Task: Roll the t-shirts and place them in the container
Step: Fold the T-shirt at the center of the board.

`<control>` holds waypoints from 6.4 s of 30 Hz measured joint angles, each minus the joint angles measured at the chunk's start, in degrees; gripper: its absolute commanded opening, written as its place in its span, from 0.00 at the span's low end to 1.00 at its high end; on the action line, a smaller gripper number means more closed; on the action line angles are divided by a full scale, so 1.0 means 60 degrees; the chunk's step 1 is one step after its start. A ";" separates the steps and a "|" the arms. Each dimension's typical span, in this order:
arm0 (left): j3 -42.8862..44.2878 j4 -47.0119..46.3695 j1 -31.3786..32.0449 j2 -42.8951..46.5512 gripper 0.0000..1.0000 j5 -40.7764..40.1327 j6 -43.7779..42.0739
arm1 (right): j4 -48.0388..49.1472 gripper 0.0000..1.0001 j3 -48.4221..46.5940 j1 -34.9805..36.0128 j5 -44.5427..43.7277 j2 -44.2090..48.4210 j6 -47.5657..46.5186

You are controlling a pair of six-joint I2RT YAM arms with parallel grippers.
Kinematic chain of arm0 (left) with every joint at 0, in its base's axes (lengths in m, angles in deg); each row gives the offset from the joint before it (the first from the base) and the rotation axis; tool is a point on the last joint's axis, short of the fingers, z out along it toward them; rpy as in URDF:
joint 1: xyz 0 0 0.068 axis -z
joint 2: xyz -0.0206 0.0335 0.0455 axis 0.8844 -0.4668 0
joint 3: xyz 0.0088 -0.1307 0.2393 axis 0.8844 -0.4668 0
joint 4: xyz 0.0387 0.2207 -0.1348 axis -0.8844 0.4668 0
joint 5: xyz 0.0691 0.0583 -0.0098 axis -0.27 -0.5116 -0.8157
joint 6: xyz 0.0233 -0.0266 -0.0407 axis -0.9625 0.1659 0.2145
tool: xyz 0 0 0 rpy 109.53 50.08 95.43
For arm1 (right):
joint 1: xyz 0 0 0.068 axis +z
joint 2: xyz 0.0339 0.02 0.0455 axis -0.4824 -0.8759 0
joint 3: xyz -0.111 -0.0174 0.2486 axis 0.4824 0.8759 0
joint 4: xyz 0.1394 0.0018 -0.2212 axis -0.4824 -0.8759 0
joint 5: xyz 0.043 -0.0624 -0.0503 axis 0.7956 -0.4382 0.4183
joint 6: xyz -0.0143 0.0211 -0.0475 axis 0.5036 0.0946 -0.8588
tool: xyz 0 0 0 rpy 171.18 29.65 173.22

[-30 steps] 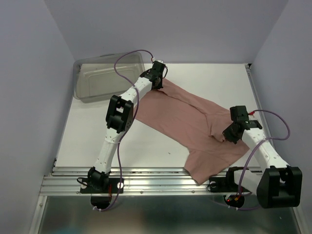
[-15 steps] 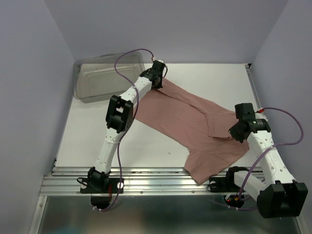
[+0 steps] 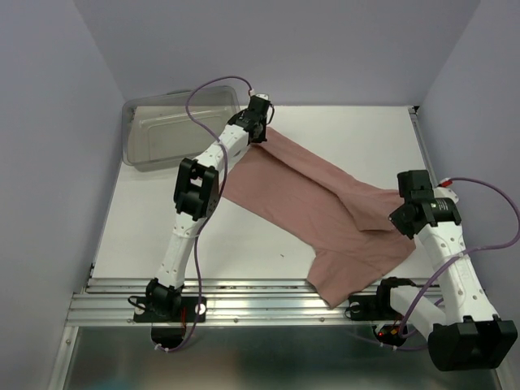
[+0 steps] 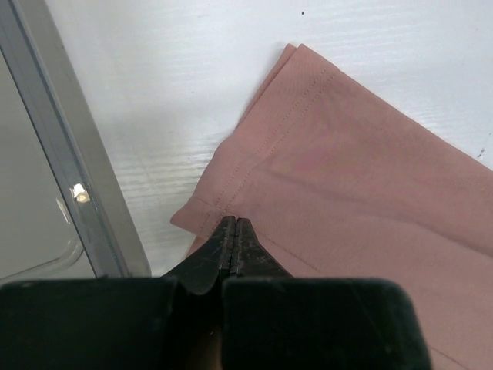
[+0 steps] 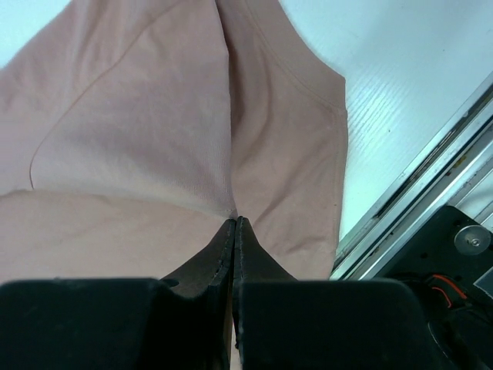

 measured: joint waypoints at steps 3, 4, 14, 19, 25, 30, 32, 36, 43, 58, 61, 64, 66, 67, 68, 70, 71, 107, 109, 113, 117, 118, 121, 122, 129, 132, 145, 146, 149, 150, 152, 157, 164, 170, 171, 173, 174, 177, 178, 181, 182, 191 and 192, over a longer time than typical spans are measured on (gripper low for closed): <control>0.0087 0.0018 -0.0051 0.0000 0.00 0.0022 -0.0066 | -0.0219 0.01 -0.0244 0.0000 -0.0087 0.0055 0.0033; 0.0124 0.0015 -0.0051 0.0000 0.00 0.0026 -0.0084 | -0.0270 0.01 -0.0317 0.0000 -0.0109 0.0084 0.0051; 0.0146 0.0084 -0.0051 0.0000 0.00 0.0066 -0.0178 | -0.0787 0.01 -0.0528 0.0000 0.0015 0.0506 0.0113; 0.0146 0.0109 -0.0051 0.0000 0.00 0.0091 -0.0175 | -0.0823 0.01 -0.0350 0.0000 0.0197 0.0648 0.0164; 0.0146 0.0157 -0.0051 0.0000 0.00 0.0084 -0.0178 | -0.0863 0.03 -0.0321 0.0000 0.0310 0.0670 0.0160; -0.0109 0.0142 -0.0051 0.0004 0.00 0.0091 -0.0178 | -0.0867 0.14 -0.0168 0.0000 0.0415 0.0790 0.0135; -0.0233 0.0178 -0.0051 0.0004 0.07 0.0106 -0.0178 | -0.0874 0.28 -0.0058 0.0000 0.0481 0.0827 0.0080; -0.0262 0.0302 -0.0047 0.0022 0.37 0.0153 -0.0211 | -0.0885 0.50 0.0091 0.0000 0.0579 0.0849 0.0029; -0.0288 0.0481 -0.0044 0.0153 0.50 0.0415 -0.0302 | -0.0718 0.52 0.0102 0.0000 0.0648 0.0648 -0.0106; -0.0164 -0.0025 0.0364 0.0215 0.45 0.1672 -0.0441 | 0.2772 0.39 0.0073 -0.0871 0.0692 -0.3275 -0.1308; -0.0007 -0.0146 0.0499 0.0149 0.45 0.1967 -0.0459 | 0.3716 0.33 0.0069 -0.1730 0.0892 -0.4044 -0.1687; 0.0211 -0.0306 0.0568 0.0026 0.45 0.2153 -0.0455 | 0.4233 0.28 -0.0015 -0.2087 0.0940 -0.4681 -0.1967; 0.0273 -0.0433 0.0605 -0.0080 0.45 0.2215 -0.0455 | 0.4674 0.27 -0.0215 -0.2317 0.0994 -0.5384 -0.2124; 0.0288 -0.0495 0.0612 -0.0153 0.45 0.2233 -0.0455 | 0.4845 0.26 -0.0259 -0.2379 0.1024 -0.5599 -0.2175; 0.0288 -0.0517 0.0608 -0.0229 0.45 0.2233 -0.0455 | 0.5013 0.25 -0.0342 -0.2477 0.1053 -0.5905 -0.2226; 0.0288 -0.0557 0.0594 -0.0430 0.45 0.2226 -0.0455 | 0.5391 0.25 -0.0408 -0.2696 0.1086 -0.6484 -0.2295; 0.0288 -0.0565 0.0590 -0.0535 0.45 0.2222 -0.0455 | 0.5508 0.25 -0.0441 -0.2772 0.1086 -0.6706 -0.2320; -0.0015 -0.0652 0.0576 0.1035 0.44 0.1814 -0.0211 | 0.5005 0.47 0.0783 -0.0517 0.3231 -0.3045 -0.2313; -0.0186 -0.0699 0.0576 0.1424 0.43 0.1741 -0.0131 | 0.4743 0.46 0.1005 0.0186 0.3206 -0.3045 -0.2124; -0.0525 -0.0798 0.0594 0.1880 0.43 0.1668 0.0018 | 0.4284 0.46 0.1107 0.0692 0.2641 -0.3177 -0.1960; -0.0925 -0.0776 0.0594 0.1909 0.43 0.1563 0.0084 | 0.4022 0.45 0.0940 0.1056 0.1843 -0.3778 -0.2098; -0.1020 -0.0718 0.0594 0.1909 0.43 0.1541 0.0091 | 0.3993 0.45 0.0882 0.1129 0.1716 -0.3956 -0.2131; -0.1151 -0.0576 0.0594 0.1909 0.43 0.1472 0.0109 | 0.4036 0.45 0.0812 0.1330 0.1388 -0.4648 -0.2357; -0.1151 -0.0579 0.0594 0.1909 0.43 0.1453 0.0120 | 0.4036 0.45 0.0812 0.1351 0.1337 -0.4765 -0.2415; -0.1173 -0.0583 0.0597 0.1909 0.43 0.1392 0.0131 | 0.4200 0.42 0.0805 0.1377 0.0798 -0.5329 -0.2656; -0.1188 -0.0583 0.0597 0.1909 0.43 0.1373 0.0131 | 0.4284 0.40 0.0772 0.1377 0.0550 -0.5428 -0.2688; -0.1188 -0.0579 0.0619 0.1909 0.43 0.1351 0.0131 | 0.4503 0.01 0.0729 0.1377 0.0295 -0.5537 -0.2845; -0.1188 -0.0579 0.0637 0.1909 0.43 0.1341 0.0131 | 0.4477 0.01 0.0725 0.1377 0.0295 -0.5472 -0.2856; -0.1188 -0.0576 0.0663 0.1909 0.43 0.1322 0.0131 | 0.4266 0.01 0.0648 0.1377 0.0353 -0.5023 -0.2987; -0.1188 -0.0576 0.0663 0.1909 0.43 0.1308 0.0127 | 0.4171 0.01 0.0605 0.1377 0.0372 -0.4849 -0.3034; -0.1188 -0.0576 0.0663 0.1909 0.43 0.1293 0.0127 | 0.3916 0.01 0.0412 0.1377 0.0415 -0.4444 -0.3147; -0.1188 -0.0576 0.0663 0.1909 0.43 0.1231 0.0127 | 0.3457 0.01 -0.0164 0.1377 0.0849 -0.4051 -0.3413; -0.1188 -0.0521 0.0663 0.1909 0.43 0.1191 0.0124 | 0.2805 0.01 -0.0484 0.1377 0.1271 -0.4065 -0.3723; -0.1188 -0.0441 0.0663 0.1909 0.43 0.1184 0.0117 | 0.2193 0.13 -0.1115 0.1377 0.1537 -0.4204 -0.4269; -0.1188 -0.0430 0.0663 0.1909 0.43 0.1184 0.0113 | 0.2062 0.18 -0.1260 0.1377 0.1606 -0.4240 -0.4430; -0.1188 -0.0412 0.0663 0.1909 0.43 0.1188 0.0109 | 0.1916 0.41 -0.1399 0.1377 0.1698 -0.4258 -0.4517; -0.1184 -0.0397 0.0663 0.1909 0.44 0.1188 0.0106 | 0.1789 0.45 -0.1479 0.1377 0.1723 -0.4266 -0.4564; -0.1169 -0.0302 0.0663 0.1909 0.44 0.1188 0.0069 | 0.1585 0.48 -0.1552 0.1377 0.1657 -0.4302 -0.4648; -0.1158 -0.0270 0.0663 0.1909 0.44 0.1188 0.0055 | 0.1530 0.49 -0.1552 0.1377 0.1647 -0.4331 -0.4648; -0.1129 -0.0211 0.0663 0.1909 0.44 0.1169 0.0011 | 0.1435 0.50 -0.1552 0.1377 0.1537 -0.4470 -0.4575; -0.1118 -0.0200 0.0663 0.1909 0.44 0.1162 0.0004 | 0.1435 0.50 -0.1552 0.1366 0.1457 -0.4510 -0.4477; -0.1115 -0.0113 0.0663 0.1905 0.44 0.1173 -0.0025 | 0.2794 0.46 0.0237 -0.1840 0.2455 -0.3748 -0.3734; -0.1115 -0.0117 0.0667 0.1909 0.44 0.1173 -0.0025 | 0.2911 0.46 0.0521 -0.2142 0.2572 -0.3632 -0.3606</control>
